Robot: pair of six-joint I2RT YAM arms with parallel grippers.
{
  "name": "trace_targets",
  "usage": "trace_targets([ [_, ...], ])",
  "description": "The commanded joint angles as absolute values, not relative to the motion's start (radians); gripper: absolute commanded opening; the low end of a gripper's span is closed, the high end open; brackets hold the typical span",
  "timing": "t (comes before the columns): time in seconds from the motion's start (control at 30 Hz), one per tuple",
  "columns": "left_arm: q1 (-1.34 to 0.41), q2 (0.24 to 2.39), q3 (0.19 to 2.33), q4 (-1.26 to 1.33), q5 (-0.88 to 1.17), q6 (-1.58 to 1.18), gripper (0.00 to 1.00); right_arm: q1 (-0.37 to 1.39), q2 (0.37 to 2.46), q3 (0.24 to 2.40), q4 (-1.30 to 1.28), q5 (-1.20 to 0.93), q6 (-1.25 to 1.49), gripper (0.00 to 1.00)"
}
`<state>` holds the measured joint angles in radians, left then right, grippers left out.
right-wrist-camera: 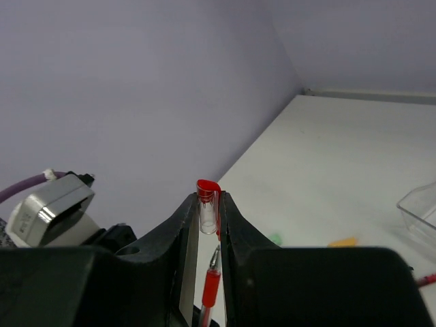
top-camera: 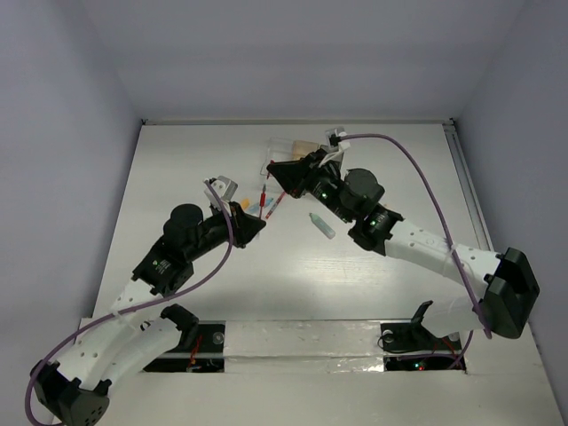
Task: Sort the stationery into containers
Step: Close the pen cap on the pen.
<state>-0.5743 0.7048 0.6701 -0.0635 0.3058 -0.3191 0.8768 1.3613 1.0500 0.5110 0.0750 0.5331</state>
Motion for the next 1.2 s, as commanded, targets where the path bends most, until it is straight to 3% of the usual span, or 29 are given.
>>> trace_targets([
  [0.0,-0.571,0.698,0.712,-0.035,0.305,-0.308,0.0,0.899,1.341,1.049,0.595,0.094,0.541,0.01],
  [1.17,-0.552,0.683,0.709,-0.026,0.305,-0.313,0.0,0.917,1.396,1.071,0.535,0.063,0.526,0.01],
])
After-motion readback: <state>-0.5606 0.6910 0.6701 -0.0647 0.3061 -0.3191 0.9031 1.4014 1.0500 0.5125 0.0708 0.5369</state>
